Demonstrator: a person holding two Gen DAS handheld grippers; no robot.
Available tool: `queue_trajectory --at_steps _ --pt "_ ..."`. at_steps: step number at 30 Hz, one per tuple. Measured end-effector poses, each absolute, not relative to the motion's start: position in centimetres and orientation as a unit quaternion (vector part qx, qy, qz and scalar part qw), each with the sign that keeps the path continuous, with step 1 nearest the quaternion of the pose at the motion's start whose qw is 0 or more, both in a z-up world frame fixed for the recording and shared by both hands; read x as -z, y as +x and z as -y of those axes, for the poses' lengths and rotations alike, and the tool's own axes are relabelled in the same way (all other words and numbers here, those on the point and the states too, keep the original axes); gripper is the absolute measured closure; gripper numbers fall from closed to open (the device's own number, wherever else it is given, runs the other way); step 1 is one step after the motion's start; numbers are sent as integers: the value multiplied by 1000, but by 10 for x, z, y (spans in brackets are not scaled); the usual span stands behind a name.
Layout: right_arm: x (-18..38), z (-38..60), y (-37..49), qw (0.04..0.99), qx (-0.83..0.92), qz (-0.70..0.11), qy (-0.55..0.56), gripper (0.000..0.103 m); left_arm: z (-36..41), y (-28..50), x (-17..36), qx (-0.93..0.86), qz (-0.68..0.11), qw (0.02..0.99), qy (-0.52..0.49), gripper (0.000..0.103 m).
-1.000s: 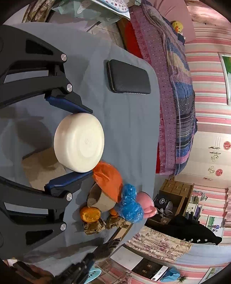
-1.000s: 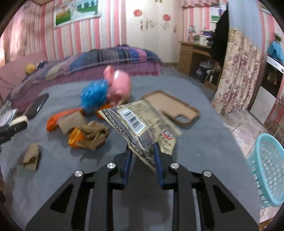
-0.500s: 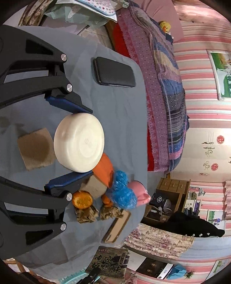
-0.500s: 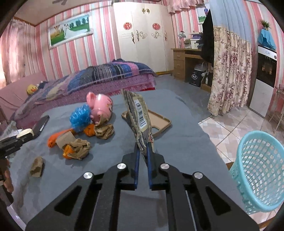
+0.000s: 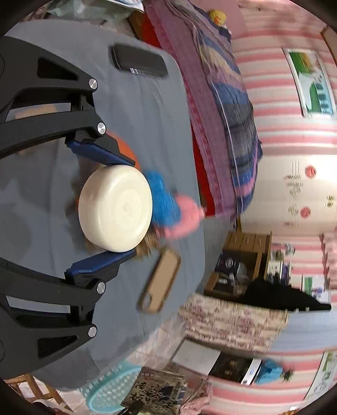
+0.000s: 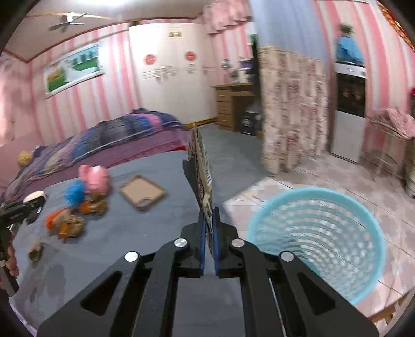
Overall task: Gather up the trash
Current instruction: 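Carry the wrapper and white lid over the blue basket and release both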
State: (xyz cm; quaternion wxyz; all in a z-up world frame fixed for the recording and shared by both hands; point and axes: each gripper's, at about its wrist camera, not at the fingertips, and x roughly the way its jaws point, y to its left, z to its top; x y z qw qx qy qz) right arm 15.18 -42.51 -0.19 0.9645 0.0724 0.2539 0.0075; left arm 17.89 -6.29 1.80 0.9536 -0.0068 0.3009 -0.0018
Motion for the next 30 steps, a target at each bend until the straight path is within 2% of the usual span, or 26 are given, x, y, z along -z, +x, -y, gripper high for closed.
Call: queue_trajectory --at_steps 7,19,30 --pt "16 495 152 956 58 -274 92 98 156 195 -26 67 -276 959 12 42" --pt "28 557 140 945 121 -285 109 98 322 204 0 198 -262 944 21 42" --pt "35 600 131 937 146 -280 147 98 412 220 26 253 -291 922 28 42"
